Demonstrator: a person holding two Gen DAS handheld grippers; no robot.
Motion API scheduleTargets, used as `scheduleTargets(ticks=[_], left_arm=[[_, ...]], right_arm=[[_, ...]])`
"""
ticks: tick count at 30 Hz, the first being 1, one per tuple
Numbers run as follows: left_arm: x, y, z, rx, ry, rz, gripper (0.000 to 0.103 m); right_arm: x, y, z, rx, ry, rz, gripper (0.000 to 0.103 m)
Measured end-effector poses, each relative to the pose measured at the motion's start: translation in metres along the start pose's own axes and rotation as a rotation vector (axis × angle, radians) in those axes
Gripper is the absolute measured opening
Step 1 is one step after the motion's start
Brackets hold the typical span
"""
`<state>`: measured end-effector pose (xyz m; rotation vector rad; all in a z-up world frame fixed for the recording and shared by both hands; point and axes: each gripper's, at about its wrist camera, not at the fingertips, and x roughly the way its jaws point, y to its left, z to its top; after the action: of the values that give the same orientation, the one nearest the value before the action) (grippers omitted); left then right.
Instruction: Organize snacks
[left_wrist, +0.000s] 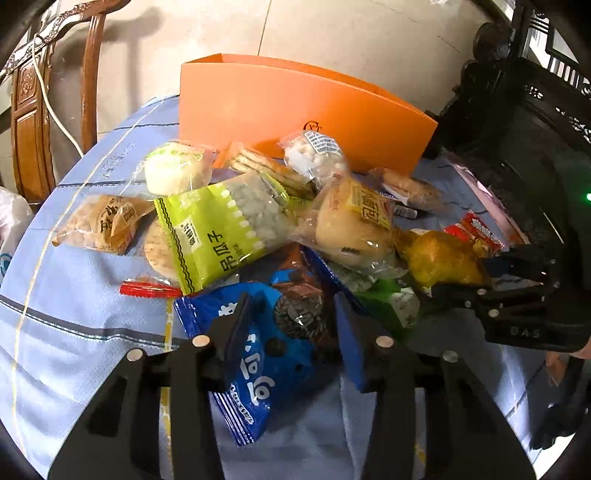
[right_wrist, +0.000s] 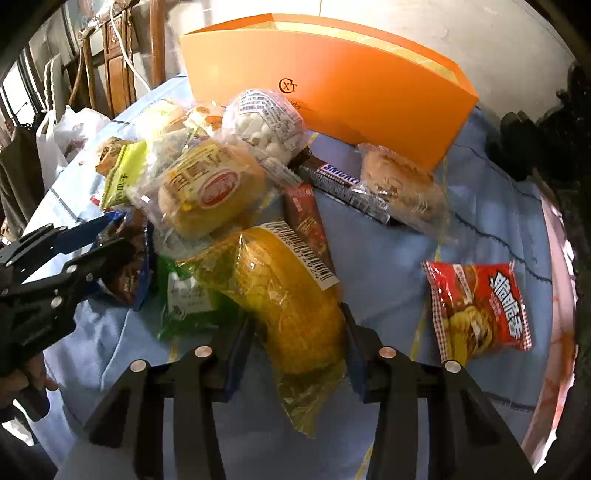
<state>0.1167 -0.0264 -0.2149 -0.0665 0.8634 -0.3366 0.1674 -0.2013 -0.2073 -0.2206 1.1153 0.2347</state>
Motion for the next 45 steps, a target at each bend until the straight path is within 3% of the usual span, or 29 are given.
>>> scheduleTargets(ticks=[3,4,5,6,9,11,12,14,17,21,23,24,25,29,31,32,33,34,35,37,39,41,42,45], left_arm=[[0.002,-0.011,-0.002,0.06,0.006,0.014,0.05],[0.006,-0.015,-0.003,0.062,0.025,0.018,0.08],[0.01,-0.018,-0.003,0.052,0.044,0.026,0.099],[0.019,-0.019,-0.004,0.033,0.075,0.047,0.099],[0.027,-0.025,-0.006,0.046,0.067,0.095,0.099],[0.026,-0.018,-0.007,0.001,0.053,0.07,0.099],[0.024,-0.012,-0.008,-0.023,0.044,0.068,0.096],[0.018,-0.017,-0.012,0.043,0.01,0.07,0.075],[0.009,-0.024,-0.015,0.115,0.005,0.024,0.056],[0.002,-0.012,-0.016,0.096,-0.002,0.03,0.05],[-0.005,-0.011,-0.018,0.132,-0.013,0.014,0.043],[-0.009,-0.011,-0.018,0.144,-0.022,0.002,0.036],[-0.014,-0.009,-0.018,0.148,-0.028,-0.015,0.018],[-0.034,-0.005,-0.008,0.159,-0.079,-0.004,0.014],[-0.035,-0.001,-0.007,0.147,-0.067,-0.028,0.014],[-0.035,-0.001,-0.007,0.136,-0.047,-0.069,0.016],[-0.036,-0.003,-0.009,0.134,-0.047,-0.079,0.025],[-0.038,-0.006,-0.012,0.142,-0.063,-0.064,0.071],[-0.041,-0.009,-0.016,0.153,-0.097,-0.027,0.097],[-0.033,-0.017,-0.021,0.168,-0.12,0.043,0.099],[-0.013,-0.023,-0.022,0.174,-0.059,0.096,0.099],[0.011,-0.026,-0.025,0.198,0.014,0.199,0.099],[0.023,-0.024,-0.027,0.169,0.064,0.193,0.099],[0.031,-0.02,-0.028,0.09,0.113,0.175,0.099]], right_arm=[[-0.002,0.0,-0.003,0.008,-0.029,0.005,0.045],[-0.001,-0.001,-0.001,0.01,-0.027,0.007,0.045],[-0.001,-0.001,-0.002,0.013,-0.024,0.009,0.045],[-0.001,-0.001,-0.001,0.015,-0.023,0.009,0.045],[-0.002,0.0,0.0,0.013,-0.023,0.01,0.045],[-0.005,0.001,0.0,0.011,-0.027,0.01,0.045],[-0.007,0.001,-0.001,0.01,-0.033,0.009,0.045],[-0.012,-0.001,-0.001,0.02,-0.045,0.008,0.045],[-0.018,-0.007,0.0,0.041,-0.065,0.004,0.045],[-0.027,-0.007,0.003,0.054,-0.096,0.01,0.045],[-0.031,-0.006,0.005,0.054,-0.108,0.012,0.045],[-0.034,-0.005,0.006,0.057,-0.115,0.015,0.045],[-0.035,-0.005,0.006,0.059,-0.119,0.018,0.045],[-0.044,-0.002,0.008,0.064,-0.139,0.026,0.045],[-0.046,-0.003,0.009,0.068,-0.144,0.03,0.045],[-0.048,-0.003,0.009,0.071,-0.146,0.032,0.045],[-0.048,-0.002,0.008,0.072,-0.146,0.031,0.045],[-0.048,-0.002,0.008,0.073,-0.147,0.03,0.045],[-0.048,-0.002,0.006,0.076,-0.145,0.029,0.045],[-0.046,-0.002,0.004,0.082,-0.134,0.028,0.045],[-0.045,-0.001,0.002,0.083,-0.126,0.029,0.045],[-0.045,0.003,0.0,0.07,-0.117,0.024,0.045],[-0.045,0.004,-0.001,0.065,-0.115,0.022,0.045],[-0.049,0.004,-0.004,0.053,-0.115,0.012,0.045]])
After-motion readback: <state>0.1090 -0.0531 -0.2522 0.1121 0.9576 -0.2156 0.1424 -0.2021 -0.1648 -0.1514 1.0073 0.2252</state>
